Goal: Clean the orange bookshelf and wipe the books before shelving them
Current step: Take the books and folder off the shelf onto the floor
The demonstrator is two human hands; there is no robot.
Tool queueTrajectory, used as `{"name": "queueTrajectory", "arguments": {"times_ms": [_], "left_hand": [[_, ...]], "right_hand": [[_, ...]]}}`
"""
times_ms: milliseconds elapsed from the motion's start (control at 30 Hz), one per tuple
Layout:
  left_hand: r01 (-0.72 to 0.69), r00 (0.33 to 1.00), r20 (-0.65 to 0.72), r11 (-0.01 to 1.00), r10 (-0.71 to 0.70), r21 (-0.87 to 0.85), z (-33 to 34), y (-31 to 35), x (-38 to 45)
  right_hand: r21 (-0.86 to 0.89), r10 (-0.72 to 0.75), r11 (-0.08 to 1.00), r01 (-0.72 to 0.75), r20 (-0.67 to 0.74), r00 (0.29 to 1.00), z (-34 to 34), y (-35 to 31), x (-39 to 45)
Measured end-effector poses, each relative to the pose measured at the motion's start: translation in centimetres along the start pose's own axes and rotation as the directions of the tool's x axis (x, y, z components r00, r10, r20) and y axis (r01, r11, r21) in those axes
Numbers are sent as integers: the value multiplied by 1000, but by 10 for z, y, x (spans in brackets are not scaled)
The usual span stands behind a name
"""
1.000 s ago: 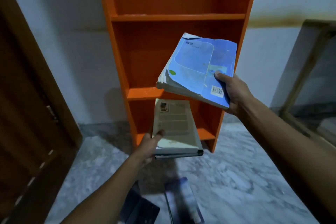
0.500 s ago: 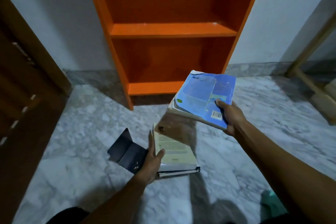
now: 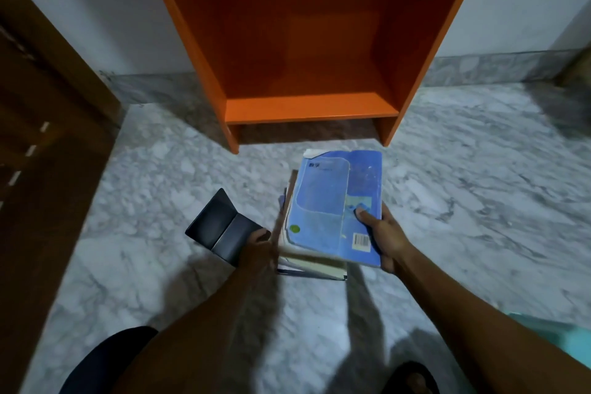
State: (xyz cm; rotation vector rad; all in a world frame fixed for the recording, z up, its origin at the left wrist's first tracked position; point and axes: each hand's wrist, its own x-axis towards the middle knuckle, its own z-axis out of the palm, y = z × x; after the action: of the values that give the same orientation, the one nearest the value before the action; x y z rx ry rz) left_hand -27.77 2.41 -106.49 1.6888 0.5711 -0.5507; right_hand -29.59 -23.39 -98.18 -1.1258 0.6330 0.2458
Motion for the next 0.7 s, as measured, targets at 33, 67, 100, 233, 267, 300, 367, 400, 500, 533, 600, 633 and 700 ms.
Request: {"name": "queueTrajectory", "arguments": {"times_ms": [33,67,100,233,267,300,367,400,500,533,600,633,700], "left_hand": [[33,999,-39,999,-33,-9,-7,-5,8],[46,995,-84,999,-48,-26,-13,-5,10],[56,991,-117,998,-60,-38,-19,-3,9],[12,984,-177,999,-6,34,-38,2,10],[-9,980,-197,998,20,58,-39,12,1],[-36,978,-200,995,54,93,-38,21,-7],[-79,978,-178,984,107,157,-37,35,-17],[-101,976,-174,981,130,163,-34,43,-22],[-146,970,-159,963,184,226,-24,59,-31],[-163,966,-156,955,205,247,-21,63,-32],[-202,963,-114,933,245,299,-16,76,-37],[-231,959,-80,916,271,329,-15,86,-39],[-249,957,-56,901,286,356,-11,115,-44]], "right_hand": [[-14,15,1000,-15,25,1000,2,6,0],[-37,35,999,-33,52,998,4,13,1],[-60,56,997,-51,79,995,7,18,1],[-195,115,976,-98,76,990,16,39,8],[-282,95,956,-81,38,995,18,44,10],[-397,52,916,-56,-20,998,19,48,13],[-627,-17,776,-63,-120,993,20,56,22],[-715,-36,694,-90,-159,987,22,57,23],[-898,-101,425,-117,-176,979,28,51,19],[-931,-103,346,-117,-162,981,30,47,18],[-940,-48,311,-137,-160,986,28,34,21],[-937,-16,315,-153,-166,986,26,24,24],[-935,-14,321,-147,-160,987,24,-6,28]]}}
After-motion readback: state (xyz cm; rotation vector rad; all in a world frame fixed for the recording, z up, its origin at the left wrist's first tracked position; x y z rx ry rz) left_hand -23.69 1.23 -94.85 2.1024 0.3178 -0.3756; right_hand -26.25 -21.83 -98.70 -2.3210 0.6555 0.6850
